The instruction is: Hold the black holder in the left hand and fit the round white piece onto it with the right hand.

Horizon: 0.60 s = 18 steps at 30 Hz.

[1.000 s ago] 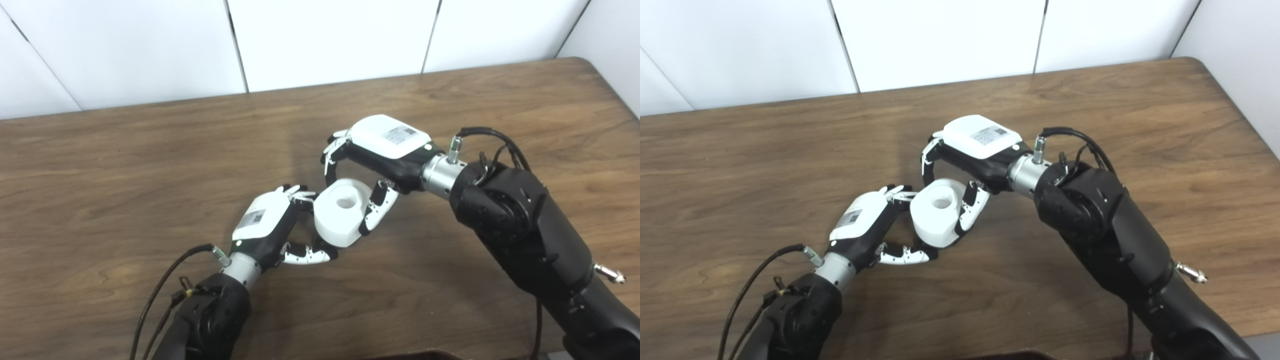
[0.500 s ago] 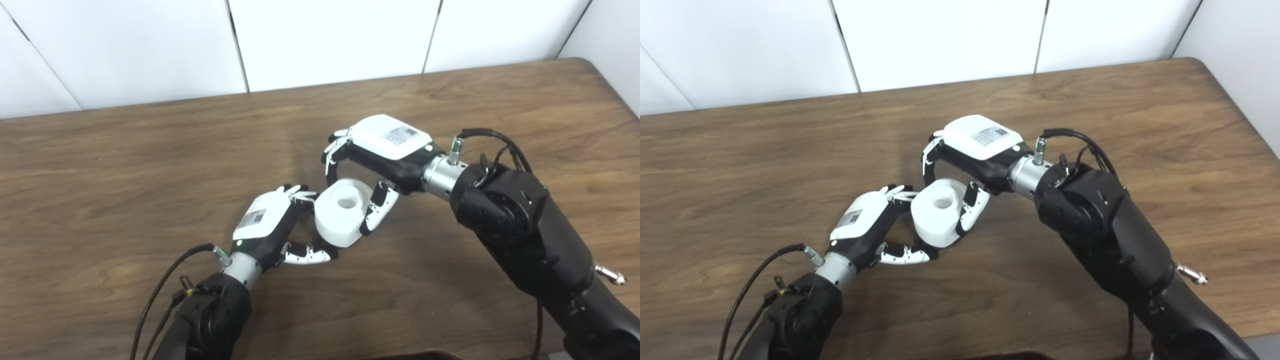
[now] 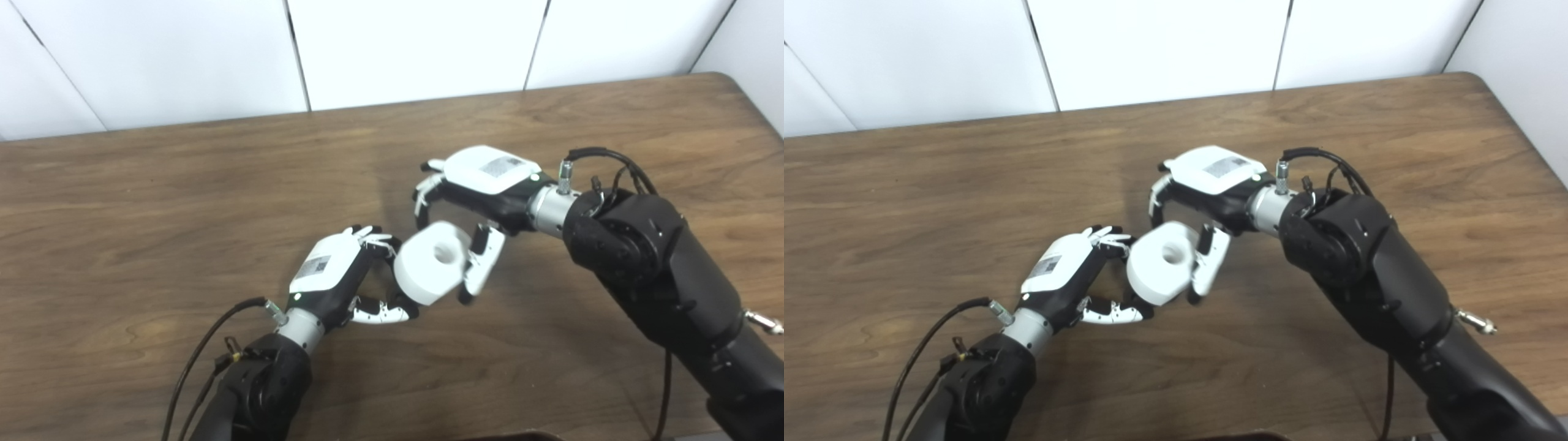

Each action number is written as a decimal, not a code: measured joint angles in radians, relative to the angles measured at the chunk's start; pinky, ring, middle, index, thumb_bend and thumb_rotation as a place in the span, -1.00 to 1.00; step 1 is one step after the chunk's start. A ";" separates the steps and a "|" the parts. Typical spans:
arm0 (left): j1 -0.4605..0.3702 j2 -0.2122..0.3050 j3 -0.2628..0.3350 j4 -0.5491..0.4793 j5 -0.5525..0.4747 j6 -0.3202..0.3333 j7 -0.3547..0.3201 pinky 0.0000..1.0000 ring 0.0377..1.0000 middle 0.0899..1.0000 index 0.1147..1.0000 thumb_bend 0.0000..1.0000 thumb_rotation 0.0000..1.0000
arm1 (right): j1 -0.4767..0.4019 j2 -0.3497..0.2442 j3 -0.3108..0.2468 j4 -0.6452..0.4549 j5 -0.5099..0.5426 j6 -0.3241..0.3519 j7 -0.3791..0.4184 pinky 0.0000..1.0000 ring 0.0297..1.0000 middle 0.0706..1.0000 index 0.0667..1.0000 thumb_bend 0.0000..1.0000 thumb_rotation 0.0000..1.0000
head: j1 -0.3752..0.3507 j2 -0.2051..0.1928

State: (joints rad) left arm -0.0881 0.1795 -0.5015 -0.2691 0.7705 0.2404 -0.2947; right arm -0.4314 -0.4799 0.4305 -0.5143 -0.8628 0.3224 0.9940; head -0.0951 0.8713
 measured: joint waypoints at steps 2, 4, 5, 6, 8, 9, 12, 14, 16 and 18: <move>-0.001 0.000 0.002 0.000 0.002 0.002 0.001 0.97 0.85 0.63 -0.16 0.02 -0.88 | 0.000 0.001 0.007 0.005 -0.017 0.010 0.033 1.00 1.00 0.89 0.44 1.00 -0.31 | 0.000 -0.003; -0.003 0.000 0.002 0.000 0.003 0.005 0.001 0.97 0.85 0.63 -0.16 0.02 -0.88 | 0.004 0.003 0.015 0.014 -0.037 0.023 0.068 1.00 1.00 0.91 0.46 1.00 -0.31 | 0.000 -0.003; -0.003 0.000 0.002 0.000 0.004 0.006 0.001 0.97 0.85 0.63 -0.16 0.02 -0.88 | 0.007 0.007 0.016 0.020 -0.049 0.028 0.075 1.00 1.00 0.91 0.46 1.00 -0.31 | 0.000 -0.003; -0.003 0.000 0.001 0.000 0.003 0.006 0.000 0.98 0.86 0.63 -0.16 0.02 -0.88 | 0.008 0.009 0.016 0.024 -0.064 0.032 0.085 1.00 1.00 0.91 0.46 1.00 -0.31 | 0.000 -0.003; -0.003 -0.003 0.000 0.000 0.003 0.007 0.000 0.98 0.86 0.64 -0.16 0.02 -0.88 | 0.007 0.012 0.015 0.029 -0.077 0.038 0.102 1.00 1.00 0.91 0.46 1.00 -0.31 | 0.000 -0.003; -0.003 -0.004 -0.001 0.000 0.003 0.007 0.000 0.98 0.86 0.64 -0.16 0.02 -0.88 | 0.007 0.012 0.013 0.029 -0.080 0.039 0.106 1.00 1.00 0.91 0.46 1.00 -0.30 | 0.000 -0.003; -0.003 -0.004 -0.003 0.000 0.003 0.007 -0.001 0.99 0.86 0.64 -0.16 0.02 -0.88 | 0.007 0.014 0.010 0.029 -0.087 0.039 0.111 1.00 1.00 0.91 0.46 1.00 -0.30 | 0.000 -0.003; -0.003 -0.004 -0.003 0.000 0.003 0.007 -0.001 0.98 0.85 0.63 -0.16 0.03 -0.88 | 0.008 0.017 0.008 0.029 -0.088 0.038 0.112 1.00 1.00 0.91 0.45 1.00 -0.31 | 0.000 -0.003; -0.003 -0.004 -0.003 0.001 0.003 0.007 -0.001 0.98 0.85 0.63 -0.16 0.02 -0.88 | 0.009 0.019 0.003 0.029 -0.088 0.037 0.112 1.00 1.00 0.91 0.45 1.00 -0.31 | 0.003 -0.002; -0.004 -0.004 -0.004 0.001 0.005 0.007 -0.001 0.97 0.85 0.64 -0.16 0.02 -0.88 | 0.010 0.021 0.001 0.029 -0.088 0.034 0.112 1.00 1.00 0.91 0.44 1.00 -0.30 | 0.005 -0.003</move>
State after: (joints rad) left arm -0.0918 0.1755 -0.5058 -0.2681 0.7753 0.2476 -0.2955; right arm -0.4213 -0.4593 0.4312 -0.4852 -0.9504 0.3561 1.1060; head -0.0905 0.8682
